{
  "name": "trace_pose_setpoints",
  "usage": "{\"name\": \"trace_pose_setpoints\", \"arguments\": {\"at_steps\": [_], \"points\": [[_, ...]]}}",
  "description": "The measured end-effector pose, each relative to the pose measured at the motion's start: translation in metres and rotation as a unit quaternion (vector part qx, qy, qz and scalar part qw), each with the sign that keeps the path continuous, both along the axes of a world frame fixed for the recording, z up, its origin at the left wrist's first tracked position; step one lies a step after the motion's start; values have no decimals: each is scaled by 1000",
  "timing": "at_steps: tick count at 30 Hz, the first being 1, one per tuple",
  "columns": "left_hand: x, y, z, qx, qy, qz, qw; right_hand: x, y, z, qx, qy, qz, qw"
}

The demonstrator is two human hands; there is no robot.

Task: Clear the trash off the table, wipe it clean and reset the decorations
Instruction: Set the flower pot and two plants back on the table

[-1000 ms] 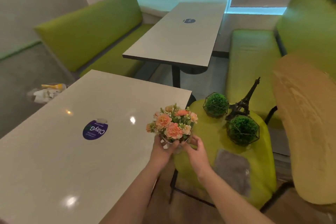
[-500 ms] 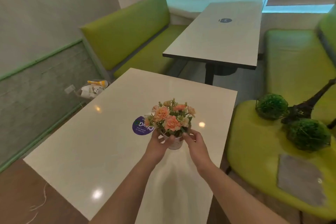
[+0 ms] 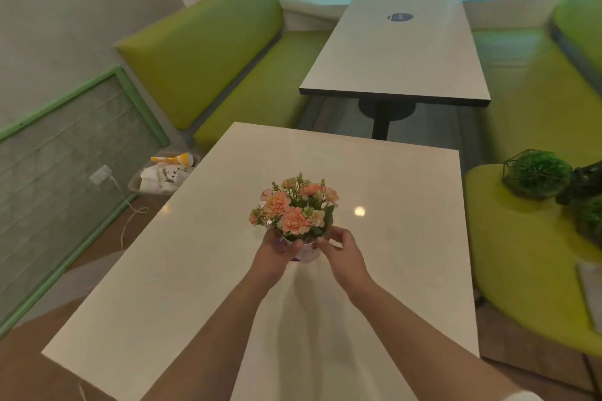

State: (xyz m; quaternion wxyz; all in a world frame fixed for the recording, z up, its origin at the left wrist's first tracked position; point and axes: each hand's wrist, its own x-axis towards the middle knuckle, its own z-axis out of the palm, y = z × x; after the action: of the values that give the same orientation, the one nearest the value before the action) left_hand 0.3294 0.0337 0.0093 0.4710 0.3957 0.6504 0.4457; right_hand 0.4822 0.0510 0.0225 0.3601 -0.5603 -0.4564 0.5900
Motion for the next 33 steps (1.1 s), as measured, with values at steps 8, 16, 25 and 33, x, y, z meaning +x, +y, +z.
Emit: {"name": "trace_pose_setpoints", "arguments": {"at_steps": [8,16,25,33], "points": [[-46,14,-25,-20,-9,4,1000,-44,10,-13,-10,-19,-5,1000],[-54,14,-33,-17,-2,-4,1000,-54,4,-20,-24,-17,-28,999],[-47,9,-38,-11,6,8,1000,-52,0,-22,-22,-37,-25,999],[-36,5,-34,-11,19,32,999,-41,-1,-21,-26,-56,17,998]]}}
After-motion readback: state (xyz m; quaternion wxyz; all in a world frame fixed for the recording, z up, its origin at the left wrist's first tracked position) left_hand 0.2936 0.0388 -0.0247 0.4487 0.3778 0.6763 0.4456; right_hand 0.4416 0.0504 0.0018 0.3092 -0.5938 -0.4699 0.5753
